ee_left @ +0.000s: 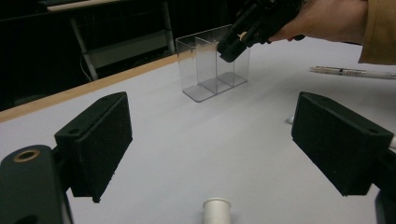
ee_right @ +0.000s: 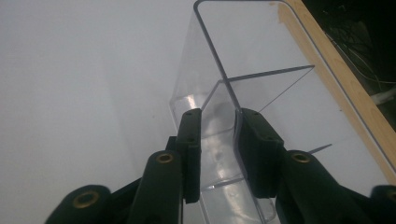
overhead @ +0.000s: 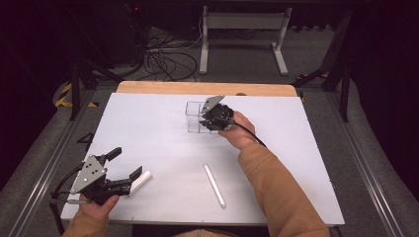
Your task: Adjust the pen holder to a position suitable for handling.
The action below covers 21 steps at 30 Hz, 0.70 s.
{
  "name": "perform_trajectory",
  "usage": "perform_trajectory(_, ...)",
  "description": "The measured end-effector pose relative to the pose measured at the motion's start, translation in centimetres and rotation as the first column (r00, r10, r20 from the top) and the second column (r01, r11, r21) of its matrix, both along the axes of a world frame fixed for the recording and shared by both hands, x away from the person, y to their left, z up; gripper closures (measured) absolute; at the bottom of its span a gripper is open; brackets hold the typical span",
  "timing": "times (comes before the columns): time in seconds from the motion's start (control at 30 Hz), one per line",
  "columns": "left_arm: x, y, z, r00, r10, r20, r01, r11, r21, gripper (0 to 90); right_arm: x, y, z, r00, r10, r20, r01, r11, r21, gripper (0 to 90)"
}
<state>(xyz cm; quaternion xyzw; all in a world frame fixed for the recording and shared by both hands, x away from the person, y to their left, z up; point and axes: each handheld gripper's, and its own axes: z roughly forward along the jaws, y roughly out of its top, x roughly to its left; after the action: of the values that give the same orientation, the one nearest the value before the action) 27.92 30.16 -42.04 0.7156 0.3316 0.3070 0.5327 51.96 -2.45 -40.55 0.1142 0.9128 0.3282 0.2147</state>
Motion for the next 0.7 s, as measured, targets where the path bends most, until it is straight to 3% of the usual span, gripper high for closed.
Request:
perform_trajectory(0.07, 0.0, 0.0, 0.0, 1.0000, -0.004, -0.001, 0.004, 1.0000, 0.003, 13.1, 0.0, -0.1, 0.1, 0.9996, 0.027, 0.002, -0.026, 0.999, -0.023, 75.5)
perform_trajectory(0.37, 0.1, 0.0, -0.1, 0.9999, -0.004, -0.012, 0.004, 1.0000, -0.002, 13.1, -0.7, 0.3, 0.4, 0.9985, 0.054, 0.004, -0.053, 0.996, -0.069, 82.3)
perform_trajectory(0.5, 0.2, 0.0, -0.2, 0.9998, -0.007, -0.017, 0.007, 1.0000, -0.003, 13.1, -1.0, 0.4, 0.9, 0.9923, 0.121, -0.024, -0.123, 0.987, -0.102, 87.1)
perform_trajectory(0.63, 0.3, 0.0, -0.3, 0.9998, -0.006, -0.019, 0.006, 1.0000, -0.005, 13.1, -1.7, 0.6, 1.1, 0.9891, 0.144, -0.029, -0.147, 0.982, -0.116, 88.5)
perform_trajectory(0.7, 0.3, 0.0, -0.3, 0.9998, -0.008, -0.020, 0.008, 1.0000, -0.002, 13.1, -2.0, 0.6, 1.4, 0.9874, 0.154, -0.036, -0.157, 0.983, -0.096, 88.5)
